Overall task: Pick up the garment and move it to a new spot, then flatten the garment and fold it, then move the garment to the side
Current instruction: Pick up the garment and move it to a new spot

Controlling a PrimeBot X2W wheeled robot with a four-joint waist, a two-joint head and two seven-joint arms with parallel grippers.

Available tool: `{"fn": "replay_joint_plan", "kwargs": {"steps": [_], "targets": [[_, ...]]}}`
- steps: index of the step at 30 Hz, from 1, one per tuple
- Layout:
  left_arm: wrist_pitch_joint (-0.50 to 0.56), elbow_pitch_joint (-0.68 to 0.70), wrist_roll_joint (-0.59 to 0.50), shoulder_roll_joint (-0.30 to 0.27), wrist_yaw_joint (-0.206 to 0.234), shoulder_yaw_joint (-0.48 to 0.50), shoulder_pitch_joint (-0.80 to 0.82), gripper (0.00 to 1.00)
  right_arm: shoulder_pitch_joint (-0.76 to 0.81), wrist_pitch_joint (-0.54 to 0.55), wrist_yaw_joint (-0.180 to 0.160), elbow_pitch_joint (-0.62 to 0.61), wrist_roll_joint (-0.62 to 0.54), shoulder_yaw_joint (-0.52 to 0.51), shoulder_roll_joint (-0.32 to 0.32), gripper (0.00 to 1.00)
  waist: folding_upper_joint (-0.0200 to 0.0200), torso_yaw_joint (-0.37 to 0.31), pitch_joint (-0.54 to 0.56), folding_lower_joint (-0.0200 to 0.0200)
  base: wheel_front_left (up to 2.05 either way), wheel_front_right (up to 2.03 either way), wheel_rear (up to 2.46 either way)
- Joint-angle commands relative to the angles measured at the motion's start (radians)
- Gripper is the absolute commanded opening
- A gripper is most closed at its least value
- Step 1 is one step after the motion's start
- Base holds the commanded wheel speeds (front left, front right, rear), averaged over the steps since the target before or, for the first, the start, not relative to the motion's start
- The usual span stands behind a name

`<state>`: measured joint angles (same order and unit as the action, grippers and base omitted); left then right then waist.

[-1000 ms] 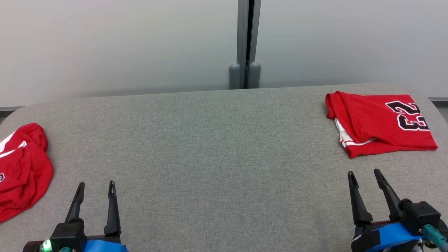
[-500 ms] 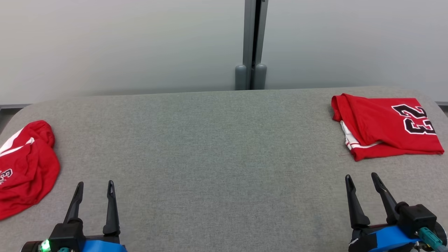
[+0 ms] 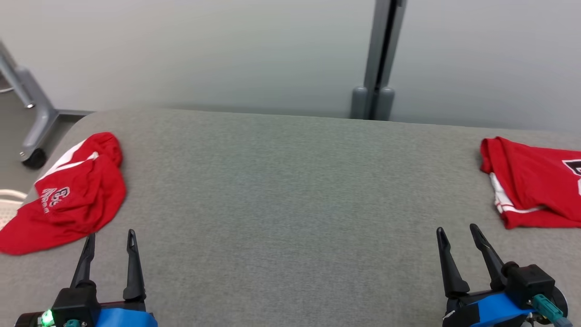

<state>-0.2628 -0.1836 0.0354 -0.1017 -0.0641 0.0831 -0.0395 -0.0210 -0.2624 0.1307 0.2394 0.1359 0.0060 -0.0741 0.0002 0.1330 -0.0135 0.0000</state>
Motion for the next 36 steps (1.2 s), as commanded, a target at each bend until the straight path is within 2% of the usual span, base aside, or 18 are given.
{"fn": "replay_joint_plan", "kwargs": {"steps": [1,8,19,27,36], "targets": [[-0.003,0.005,0.001,-0.004,0.003,0.004,0.012,1.00,-0.011,-0.003,0.000,0.000,0.000,0.000,0.001,1.00,-0.0002,0.032,-0.013,0.0000,0.00,0.00,0.00],[-0.003,0.009,0.004,0.000,0.009,0.013,0.029,1.00,-0.015,-0.003,0.000,-0.001,-0.004,0.000,0.000,1.00,-0.0002,0.148,-0.030,0.0000,0.00,0.00,0.00],[-0.003,0.010,0.008,-0.004,0.018,0.039,0.022,1.00,-0.013,-0.003,0.000,0.003,-0.006,-0.007,-0.001,1.00,-0.0002,0.249,-0.033,0.0000,0.00,0.00,0.00],[-0.003,0.014,0.010,-0.007,0.018,0.059,0.017,1.00,-0.008,-0.003,0.000,0.007,-0.002,0.005,0.002,1.00,-0.0002,0.259,-0.031,0.0000,0.00,0.00,0.00],[-0.003,0.013,0.043,-0.027,0.016,0.120,0.131,1.00,-0.050,-0.003,0.000,-0.021,-0.016,-0.019,-0.035,1.00,-0.0002,0.203,-0.096,0.0000,0.00,0.00,0.00]]}}
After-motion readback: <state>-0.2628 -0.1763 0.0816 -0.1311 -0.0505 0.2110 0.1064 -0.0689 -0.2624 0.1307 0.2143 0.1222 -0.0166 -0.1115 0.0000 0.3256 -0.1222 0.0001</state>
